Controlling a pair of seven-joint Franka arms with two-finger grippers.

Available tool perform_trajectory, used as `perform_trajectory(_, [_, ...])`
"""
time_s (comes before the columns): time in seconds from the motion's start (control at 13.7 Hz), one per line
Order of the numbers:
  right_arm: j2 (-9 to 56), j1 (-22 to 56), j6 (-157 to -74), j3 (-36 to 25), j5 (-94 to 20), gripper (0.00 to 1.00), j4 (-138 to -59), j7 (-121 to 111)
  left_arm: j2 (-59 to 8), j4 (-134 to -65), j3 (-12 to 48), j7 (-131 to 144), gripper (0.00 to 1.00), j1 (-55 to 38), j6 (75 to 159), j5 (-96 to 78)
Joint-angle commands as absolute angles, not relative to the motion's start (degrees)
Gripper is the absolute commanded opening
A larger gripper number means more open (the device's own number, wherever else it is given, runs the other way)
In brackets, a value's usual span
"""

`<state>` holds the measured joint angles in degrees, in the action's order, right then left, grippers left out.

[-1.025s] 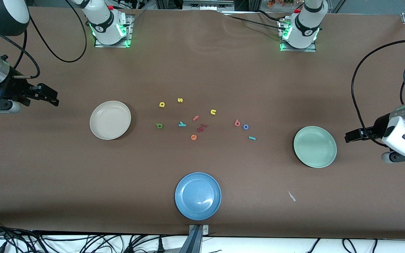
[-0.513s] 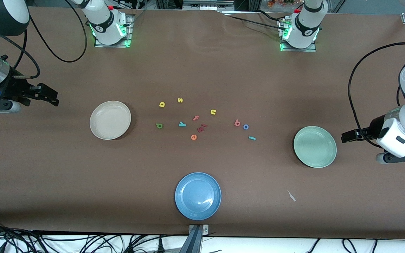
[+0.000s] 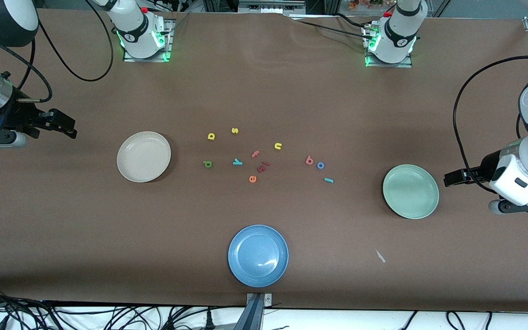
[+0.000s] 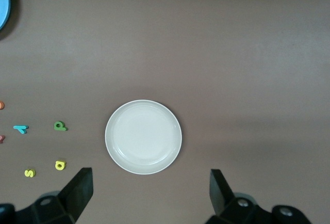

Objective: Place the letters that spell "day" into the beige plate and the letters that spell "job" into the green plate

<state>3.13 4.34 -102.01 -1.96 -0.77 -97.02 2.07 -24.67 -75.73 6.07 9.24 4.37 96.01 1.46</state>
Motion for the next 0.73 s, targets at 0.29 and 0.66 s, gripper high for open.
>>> perform_trajectory(0.29, [3.6, 6.9, -101.9, -1.1, 0.1, 1.00, -96.8, 3.2, -24.9, -75.2, 6.1, 8.8, 1.00, 4.3, 96.0, 1.3])
perform_trajectory(0.66, [7.7, 10.4, -102.9, -0.6, 0.1, 1.00, -96.8, 12.0, -25.0, -75.3, 6.2, 9.1, 1.00, 4.0, 96.0, 1.3])
